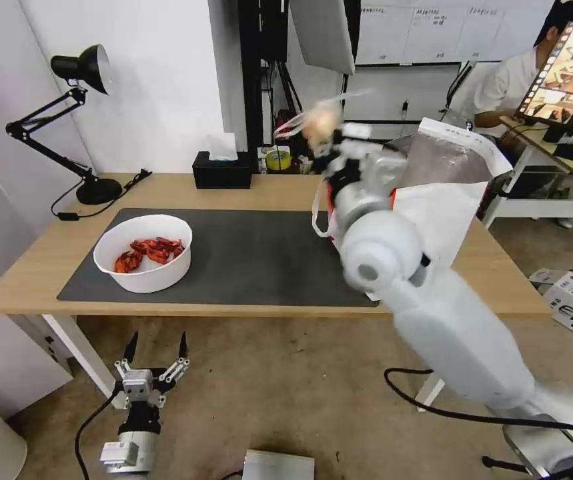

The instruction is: Pick up the trash from the table and place it into the takeout bag.

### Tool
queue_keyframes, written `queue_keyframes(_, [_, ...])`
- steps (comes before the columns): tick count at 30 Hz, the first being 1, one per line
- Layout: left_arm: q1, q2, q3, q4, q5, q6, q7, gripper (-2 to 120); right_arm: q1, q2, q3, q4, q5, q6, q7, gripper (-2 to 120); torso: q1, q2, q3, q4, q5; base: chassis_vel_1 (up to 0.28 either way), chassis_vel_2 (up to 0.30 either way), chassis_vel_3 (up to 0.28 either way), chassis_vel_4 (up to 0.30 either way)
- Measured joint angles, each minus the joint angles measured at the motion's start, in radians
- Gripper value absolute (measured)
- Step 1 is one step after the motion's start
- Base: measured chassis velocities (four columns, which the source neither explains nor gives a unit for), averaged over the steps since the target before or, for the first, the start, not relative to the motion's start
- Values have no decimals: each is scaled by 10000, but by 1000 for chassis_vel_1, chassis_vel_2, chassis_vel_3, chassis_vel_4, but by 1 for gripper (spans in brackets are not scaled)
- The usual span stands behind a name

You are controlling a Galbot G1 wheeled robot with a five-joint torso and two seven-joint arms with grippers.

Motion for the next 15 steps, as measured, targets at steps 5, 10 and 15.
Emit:
queue_keyframes(5, [3,-19,32,0,33,2,0,100,-96,44,775,-260,408,-109,571,0,0,0,0,0,0,0,0,0,0])
queue_keyframes(10, [13,-31,92,31,89,2,-1,100,-305,-35,1487,-523,864,-287,1185,0,-1,0,0,-1,0,0,0,0,0])
queue_keyframes(15, [4,-82,191,62,163,-1,-1,100,-491,-104,1617,-628,1095,-335,1424,0,0,0,0,0,-1,0,0,0,0])
